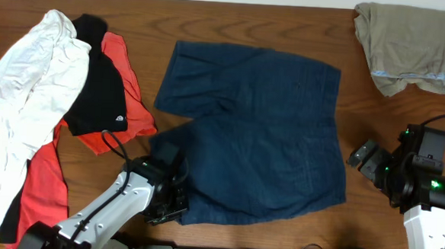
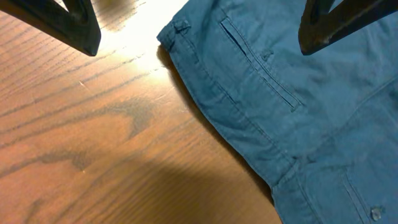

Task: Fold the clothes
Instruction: 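Grasp the bottom hem corners of the shorts with both grippers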

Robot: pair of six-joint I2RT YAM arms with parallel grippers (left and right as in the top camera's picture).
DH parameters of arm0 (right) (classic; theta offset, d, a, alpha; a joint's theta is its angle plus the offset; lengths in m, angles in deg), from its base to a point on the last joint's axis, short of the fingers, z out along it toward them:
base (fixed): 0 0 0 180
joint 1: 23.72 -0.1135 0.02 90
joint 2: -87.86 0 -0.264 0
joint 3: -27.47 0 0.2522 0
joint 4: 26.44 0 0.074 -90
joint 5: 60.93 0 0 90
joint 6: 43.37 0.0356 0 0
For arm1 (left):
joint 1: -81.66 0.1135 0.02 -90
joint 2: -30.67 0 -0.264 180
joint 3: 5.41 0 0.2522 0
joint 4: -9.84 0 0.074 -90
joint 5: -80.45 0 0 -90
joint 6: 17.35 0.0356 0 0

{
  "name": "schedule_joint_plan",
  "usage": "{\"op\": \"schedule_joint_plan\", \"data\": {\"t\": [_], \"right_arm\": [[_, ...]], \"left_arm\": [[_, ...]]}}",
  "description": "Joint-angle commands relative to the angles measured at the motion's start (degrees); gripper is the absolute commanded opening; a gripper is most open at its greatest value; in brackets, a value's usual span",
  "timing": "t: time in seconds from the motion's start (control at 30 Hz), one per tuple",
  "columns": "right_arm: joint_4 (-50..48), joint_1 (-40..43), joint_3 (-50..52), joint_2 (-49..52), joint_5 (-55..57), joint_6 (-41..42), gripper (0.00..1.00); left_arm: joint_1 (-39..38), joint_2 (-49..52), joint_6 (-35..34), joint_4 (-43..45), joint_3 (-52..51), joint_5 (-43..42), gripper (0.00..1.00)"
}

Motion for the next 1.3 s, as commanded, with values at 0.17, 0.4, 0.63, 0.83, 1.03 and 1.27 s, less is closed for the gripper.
{"op": "schedule_joint_plan", "data": {"t": [0.17,0.4,0.63,0.83,1.03,1.27], "right_arm": [[4.0,-0.3,-0.1,0.2,-0.1,0.5,0.91],[7.2,-4.7,2.5,1.1,-4.4,0.6,0.86],[5.9,-12.5,10.4,1.1,-4.3,8.2,0.87],[2.4,-17.0,15.0,1.1,-3.3,13.3,0.88],[-3.5,-19.8,18.6,1.2,0.5,18.3,0.84],[-7.9,-19.8,20.8,1.2,1.0,18.6,0.75]], "left_arm": [[-0.2,1.9,9.7,-0.7,7.7,2.0,0.06],[3.5,1.9,13.4,-0.6,15.5,8.4,0.06],[7.9,1.9,16.8,-0.6,15.8,9.5,0.06],[10.0,1.9,18.4,0.0,15.8,10.6,0.06],[10.2,1.9,18.4,0.3,15.8,10.6,0.06],[10.2,1.9,18.4,1.3,15.8,10.6,0.06]]}}
